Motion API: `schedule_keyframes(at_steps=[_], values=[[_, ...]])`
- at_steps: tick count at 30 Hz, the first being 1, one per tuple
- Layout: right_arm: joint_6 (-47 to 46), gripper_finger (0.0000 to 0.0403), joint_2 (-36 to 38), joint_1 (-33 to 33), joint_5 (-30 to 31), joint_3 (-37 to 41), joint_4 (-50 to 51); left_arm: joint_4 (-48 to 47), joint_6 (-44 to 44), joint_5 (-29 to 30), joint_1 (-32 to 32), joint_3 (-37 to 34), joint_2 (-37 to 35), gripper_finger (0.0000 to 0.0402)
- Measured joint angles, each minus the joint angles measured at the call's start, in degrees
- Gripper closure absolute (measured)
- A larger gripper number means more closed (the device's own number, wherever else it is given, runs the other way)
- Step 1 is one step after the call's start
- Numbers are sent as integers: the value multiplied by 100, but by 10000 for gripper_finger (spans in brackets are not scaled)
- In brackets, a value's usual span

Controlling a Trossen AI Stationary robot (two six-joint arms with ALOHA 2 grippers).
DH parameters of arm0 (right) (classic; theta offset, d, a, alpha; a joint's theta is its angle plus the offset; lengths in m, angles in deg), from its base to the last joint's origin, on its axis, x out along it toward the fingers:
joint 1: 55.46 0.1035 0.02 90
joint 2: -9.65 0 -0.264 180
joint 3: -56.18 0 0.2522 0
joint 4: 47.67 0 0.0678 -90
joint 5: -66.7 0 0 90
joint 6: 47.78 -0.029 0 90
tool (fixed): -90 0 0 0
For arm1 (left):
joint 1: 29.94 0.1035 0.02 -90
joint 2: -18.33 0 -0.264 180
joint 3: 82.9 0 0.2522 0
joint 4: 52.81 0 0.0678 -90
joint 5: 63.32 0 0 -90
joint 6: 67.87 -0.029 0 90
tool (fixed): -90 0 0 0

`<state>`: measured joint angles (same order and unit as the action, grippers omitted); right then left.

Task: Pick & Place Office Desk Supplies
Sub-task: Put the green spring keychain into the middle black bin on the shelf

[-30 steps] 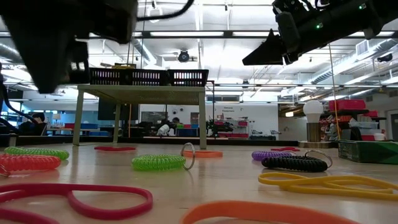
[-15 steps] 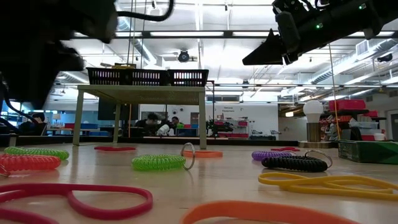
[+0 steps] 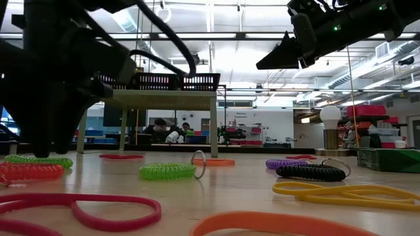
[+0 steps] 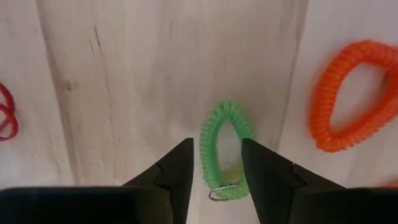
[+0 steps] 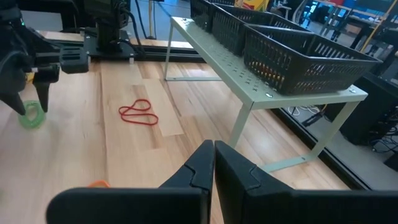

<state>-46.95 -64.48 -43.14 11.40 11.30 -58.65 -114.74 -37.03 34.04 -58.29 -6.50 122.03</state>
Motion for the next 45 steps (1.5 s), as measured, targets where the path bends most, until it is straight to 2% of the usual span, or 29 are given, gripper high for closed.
schedule_keyframes(at_steps=[10, 13, 17, 21, 27, 34, 39, 45], values=[[-3, 380, 0, -2, 2, 0, 10, 137, 162, 43, -4, -229, 156, 271], [1, 380, 0, 0, 4, 0, 10, 273, 293, 21, -6, -414, 145, 290], [-1, 380, 0, 0, 7, 0, 12, 285, 199, 140, -19, -405, 71, 340], [1, 380, 0, 0, 7, 0, 12, 99, 167, 441, 18, -439, -209, 388], [-3, 380, 0, 0, 9, 0, 12, 120, 570, 1164, 179, -415, -1171, 391], [1, 380, 0, -2, 9, 0, 13, 147, 757, 2432, 912, -77, -2382, 391], [-1, 380, 0, 0, 9, 0, 15, 174, 270, 3294, 1763, 441, -2839, 391], [1, 380, 0, 0, 7, 0, 14, 185, -923, 3379, 2989, 879, -2920, 391]])
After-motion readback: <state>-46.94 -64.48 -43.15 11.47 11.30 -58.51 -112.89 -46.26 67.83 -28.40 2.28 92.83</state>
